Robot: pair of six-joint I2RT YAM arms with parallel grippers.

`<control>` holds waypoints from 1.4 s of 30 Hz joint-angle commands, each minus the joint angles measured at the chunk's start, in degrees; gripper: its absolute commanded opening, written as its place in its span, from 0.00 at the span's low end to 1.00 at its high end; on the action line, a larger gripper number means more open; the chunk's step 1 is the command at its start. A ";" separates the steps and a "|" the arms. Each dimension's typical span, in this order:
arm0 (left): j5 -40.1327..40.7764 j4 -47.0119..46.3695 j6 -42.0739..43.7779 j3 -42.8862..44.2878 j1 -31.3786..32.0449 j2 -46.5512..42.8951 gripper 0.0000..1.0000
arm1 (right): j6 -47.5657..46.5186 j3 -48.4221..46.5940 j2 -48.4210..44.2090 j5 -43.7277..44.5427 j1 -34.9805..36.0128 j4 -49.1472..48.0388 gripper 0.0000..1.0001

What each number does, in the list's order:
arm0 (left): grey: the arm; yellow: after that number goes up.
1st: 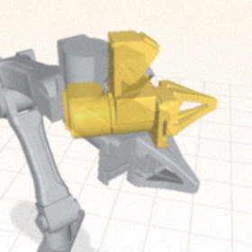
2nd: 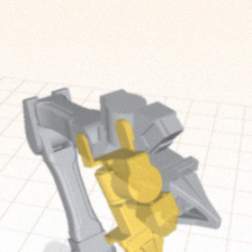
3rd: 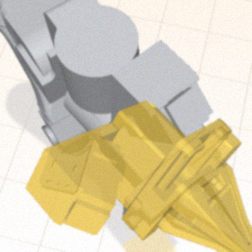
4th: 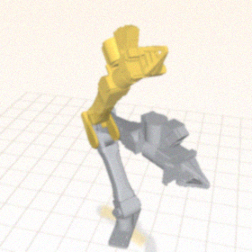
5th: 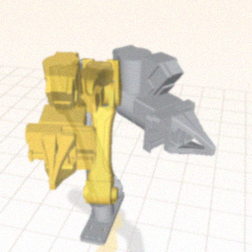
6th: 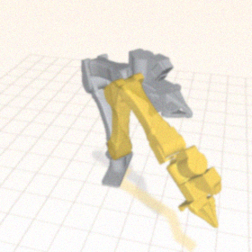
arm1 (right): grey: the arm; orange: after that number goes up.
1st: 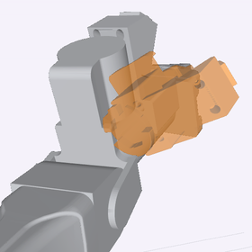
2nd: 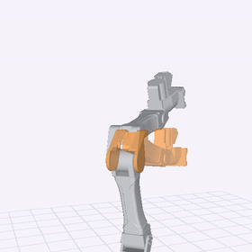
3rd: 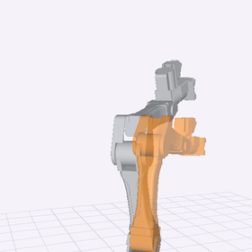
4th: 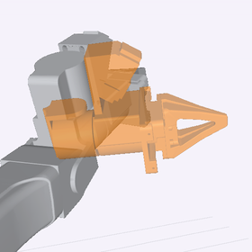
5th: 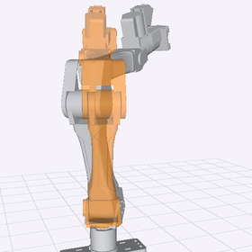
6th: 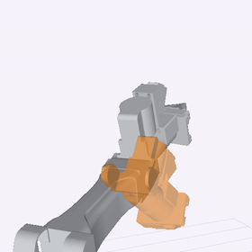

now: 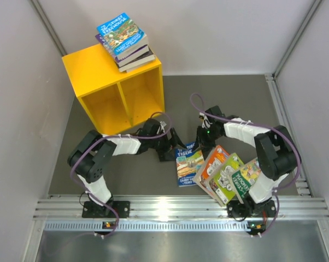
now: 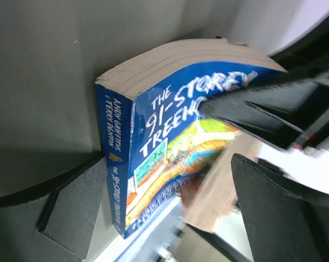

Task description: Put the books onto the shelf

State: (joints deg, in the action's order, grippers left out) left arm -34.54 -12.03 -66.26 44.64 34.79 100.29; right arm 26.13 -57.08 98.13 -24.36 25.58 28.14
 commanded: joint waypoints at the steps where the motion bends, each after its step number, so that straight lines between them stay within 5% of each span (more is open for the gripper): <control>1: 6.74 4.57 9.88 7.90 2.48 -5.53 0.99 | 4.89 -2.67 -4.07 -7.27 4.48 0.33 0.00; 8: 13.44 24.22 21.07 14.42 -0.41 -17.40 0.97 | 10.34 -11.12 -14.79 -14.30 3.86 -0.80 0.00; 15: 15.38 32.67 27.93 16.88 -3.67 -28.55 0.93 | 24.48 -5.42 -23.50 -23.36 -0.35 -18.44 0.00; 26: 5.29 33.65 25.66 15.92 -4.11 -37.53 0.64 | 37.15 3.20 -29.83 -27.32 -4.40 -35.70 0.00; 33: 0.72 31.02 20.12 11.97 -4.11 -46.23 0.68 | 38.55 3.20 -30.36 -26.97 -6.60 -37.28 0.00; 42: 3.34 31.47 19.77 9.67 -3.94 -45.01 0.63 | 43.74 6.71 -32.82 -27.41 -6.43 -43.69 0.00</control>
State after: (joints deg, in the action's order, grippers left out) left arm -31.79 21.26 -46.04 54.70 30.79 54.57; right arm 66.54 -50.50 68.95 -50.65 19.35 -8.27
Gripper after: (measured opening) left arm 0.640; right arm 0.241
